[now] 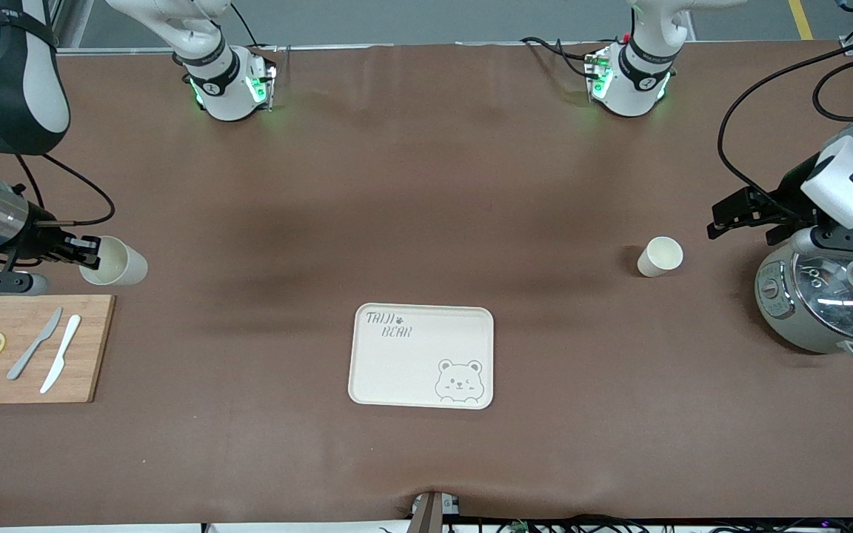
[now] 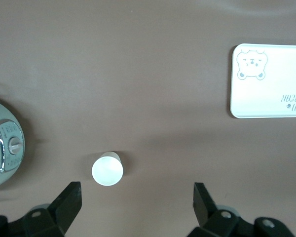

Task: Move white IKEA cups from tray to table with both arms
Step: 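Carry the cup with the right gripper beside the cutting board and lower it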

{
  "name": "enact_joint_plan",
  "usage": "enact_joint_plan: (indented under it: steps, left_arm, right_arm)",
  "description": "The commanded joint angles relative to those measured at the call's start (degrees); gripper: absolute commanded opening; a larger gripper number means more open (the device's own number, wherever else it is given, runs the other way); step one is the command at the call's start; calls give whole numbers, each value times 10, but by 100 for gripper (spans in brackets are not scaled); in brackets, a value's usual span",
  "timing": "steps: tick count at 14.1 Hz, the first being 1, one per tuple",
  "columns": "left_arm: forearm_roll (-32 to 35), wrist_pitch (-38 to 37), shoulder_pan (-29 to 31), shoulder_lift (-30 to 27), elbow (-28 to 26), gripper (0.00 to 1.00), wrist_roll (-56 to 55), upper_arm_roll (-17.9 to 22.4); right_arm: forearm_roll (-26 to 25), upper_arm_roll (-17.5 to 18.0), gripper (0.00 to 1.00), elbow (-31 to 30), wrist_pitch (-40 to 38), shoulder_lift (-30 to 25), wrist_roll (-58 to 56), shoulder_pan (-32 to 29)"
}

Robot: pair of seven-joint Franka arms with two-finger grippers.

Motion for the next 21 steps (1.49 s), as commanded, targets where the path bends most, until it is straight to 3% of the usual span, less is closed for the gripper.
enact_joint_plan:
  steps: [1,6,10,17,21]
  left_arm:
    - [16,-28,1,3,28,100,-21,-13]
    - [19,-31,3,2,31,100,-23,-13]
    - [39,-31,3,3,45,100,-25,-13]
    - [117,-48,-2,10,43,100,-16,-30]
    - [119,-58,-2,16,40,100,-13,-33]
  right_arm:
    - [24,8,0,-100,78,-42,-12,-15]
    - [45,8,0,-206,208,-41,-6,-10]
    - [45,8,0,-251,299,-22,-5,-6]
    - [45,9,0,-259,415,62,8,10]
    - [45,8,0,-260,477,110,16,14]
